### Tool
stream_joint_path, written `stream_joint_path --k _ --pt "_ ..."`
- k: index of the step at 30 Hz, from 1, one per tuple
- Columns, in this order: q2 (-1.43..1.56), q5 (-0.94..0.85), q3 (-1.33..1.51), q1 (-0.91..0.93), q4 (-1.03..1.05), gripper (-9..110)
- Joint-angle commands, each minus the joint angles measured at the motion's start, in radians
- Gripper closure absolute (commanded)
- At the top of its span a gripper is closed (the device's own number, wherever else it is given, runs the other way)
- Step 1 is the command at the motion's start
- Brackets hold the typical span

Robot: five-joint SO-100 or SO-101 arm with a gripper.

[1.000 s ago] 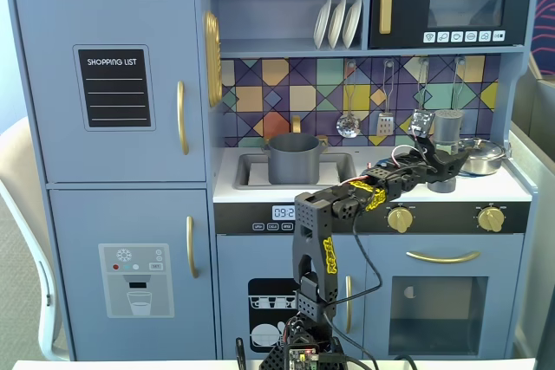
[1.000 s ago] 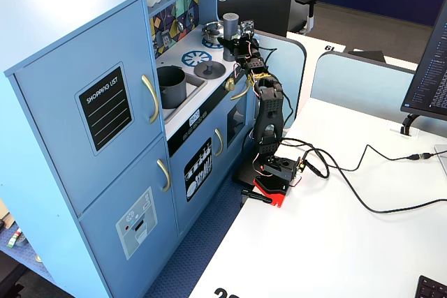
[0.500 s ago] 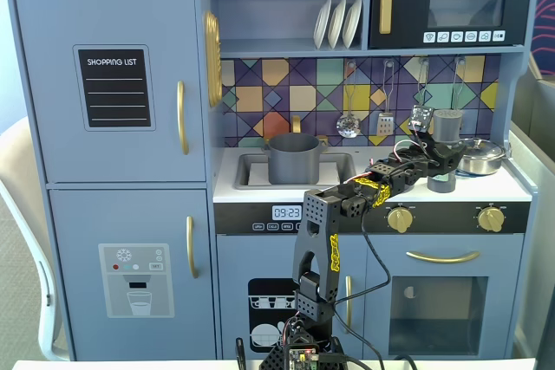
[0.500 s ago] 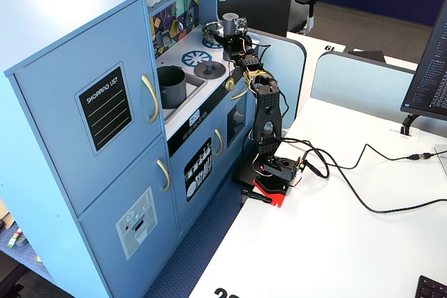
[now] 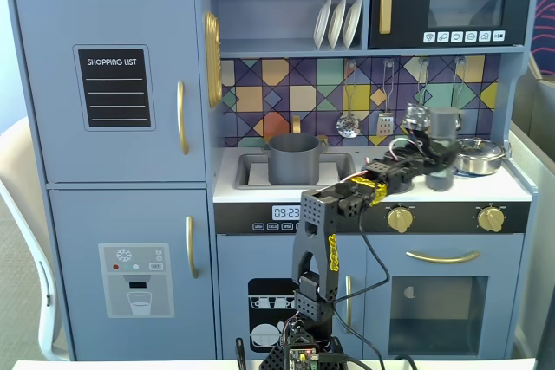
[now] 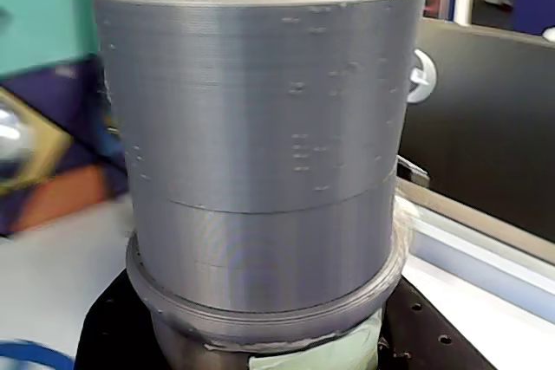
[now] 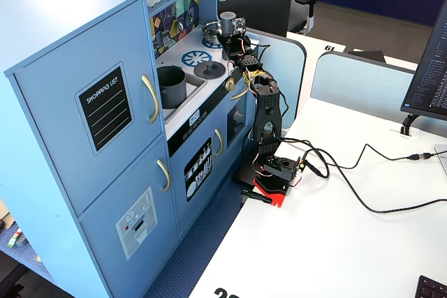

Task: Put salt in the gray recipient

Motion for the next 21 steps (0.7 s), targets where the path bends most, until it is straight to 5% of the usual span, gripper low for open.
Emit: stream_joint_path --k 1,21 --pt "0.230 0.021 0.002 -0.063 0.031 101" --pt "0.469 0.198 -0.204 -0.558 0.525 101"
